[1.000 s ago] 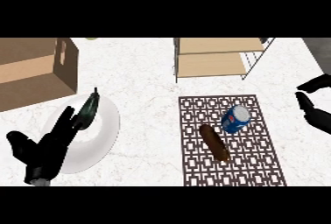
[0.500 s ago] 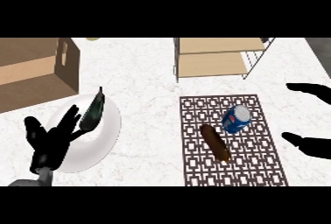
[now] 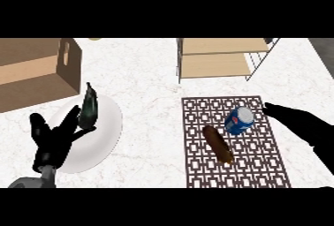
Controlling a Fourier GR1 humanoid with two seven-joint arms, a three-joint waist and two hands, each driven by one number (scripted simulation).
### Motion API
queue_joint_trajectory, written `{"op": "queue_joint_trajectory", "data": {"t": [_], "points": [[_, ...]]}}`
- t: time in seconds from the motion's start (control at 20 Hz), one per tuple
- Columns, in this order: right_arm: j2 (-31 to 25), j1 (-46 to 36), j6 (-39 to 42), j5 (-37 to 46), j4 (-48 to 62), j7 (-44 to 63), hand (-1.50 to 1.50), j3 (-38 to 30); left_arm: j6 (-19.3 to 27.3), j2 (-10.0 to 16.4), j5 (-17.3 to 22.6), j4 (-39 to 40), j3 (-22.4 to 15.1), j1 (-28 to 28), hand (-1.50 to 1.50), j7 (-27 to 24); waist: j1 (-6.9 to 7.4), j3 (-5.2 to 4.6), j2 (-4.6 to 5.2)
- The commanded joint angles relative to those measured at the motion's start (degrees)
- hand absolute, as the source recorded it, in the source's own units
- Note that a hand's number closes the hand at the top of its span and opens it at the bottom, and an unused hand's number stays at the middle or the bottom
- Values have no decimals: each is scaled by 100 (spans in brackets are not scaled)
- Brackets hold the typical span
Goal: Pick the sweet potato from the placemat and place it in the tiered shelf
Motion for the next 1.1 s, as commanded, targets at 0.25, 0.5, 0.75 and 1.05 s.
{"op": "queue_joint_trajectory", "data": {"t": [0.25, 0.5, 0.75, 1.05], "points": [[1233, -1162, 151, 2011, -84, 2776, -150, 2210, -191, -90, -27, 511, 99, -466, 0, 88, 90, -22, 45], [2127, -1738, 310, 2997, 616, 3615, -150, 2910, -33, -295, -197, 71, -76, -24, 0, 3, 92, -15, 23], [2849, -2032, 614, 3070, 1618, 3877, -150, 2883, -326, -143, -79, 477, 188, -272, 0, -12, 61, -16, 40], [3227, -1844, 649, 3680, 2329, 3748, -150, 3150, -338, -329, -236, 310, 81, 136, 0, -302, 55, -12, 31]]}}
